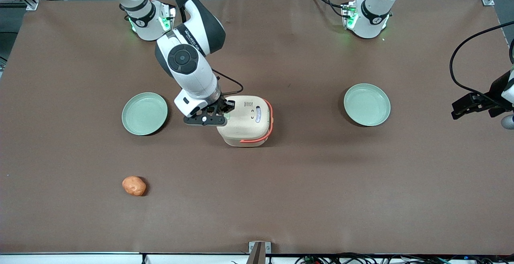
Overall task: Press rice cooker button with right arm
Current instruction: 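Move the right gripper over the rice cooker's lid button, then lower the closed right gripper to press the lid button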
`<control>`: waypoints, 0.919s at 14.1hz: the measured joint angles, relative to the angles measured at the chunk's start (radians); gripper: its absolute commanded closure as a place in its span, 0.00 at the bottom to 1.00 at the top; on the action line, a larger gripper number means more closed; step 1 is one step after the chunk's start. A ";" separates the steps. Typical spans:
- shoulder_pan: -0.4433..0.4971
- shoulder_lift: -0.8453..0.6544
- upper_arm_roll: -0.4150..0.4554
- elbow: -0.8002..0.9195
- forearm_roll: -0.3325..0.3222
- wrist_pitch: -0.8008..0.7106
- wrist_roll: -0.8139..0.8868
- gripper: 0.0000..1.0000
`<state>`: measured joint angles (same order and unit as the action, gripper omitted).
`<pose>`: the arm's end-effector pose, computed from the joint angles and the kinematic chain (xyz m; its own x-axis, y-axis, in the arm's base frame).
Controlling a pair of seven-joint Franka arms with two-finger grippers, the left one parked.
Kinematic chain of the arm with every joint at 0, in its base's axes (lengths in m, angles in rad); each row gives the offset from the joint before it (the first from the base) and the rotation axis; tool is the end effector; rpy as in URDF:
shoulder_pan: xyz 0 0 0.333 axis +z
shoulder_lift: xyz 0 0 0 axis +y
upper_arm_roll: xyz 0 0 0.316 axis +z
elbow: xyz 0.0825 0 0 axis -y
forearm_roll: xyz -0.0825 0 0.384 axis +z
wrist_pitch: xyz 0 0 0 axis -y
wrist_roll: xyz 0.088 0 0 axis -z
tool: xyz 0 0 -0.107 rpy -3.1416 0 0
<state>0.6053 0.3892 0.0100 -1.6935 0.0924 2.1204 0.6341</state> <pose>0.5398 0.3858 0.3745 0.9976 -0.0654 -0.0212 -0.0671 -0.9938 -0.0889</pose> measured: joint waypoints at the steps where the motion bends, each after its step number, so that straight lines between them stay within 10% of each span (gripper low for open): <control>1: 0.004 0.008 0.000 0.003 0.000 0.002 0.002 0.99; 13: 0.019 0.033 -0.001 0.022 0.000 0.007 0.006 0.99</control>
<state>0.6247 0.4220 0.0092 -1.6713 0.0925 2.1278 0.6403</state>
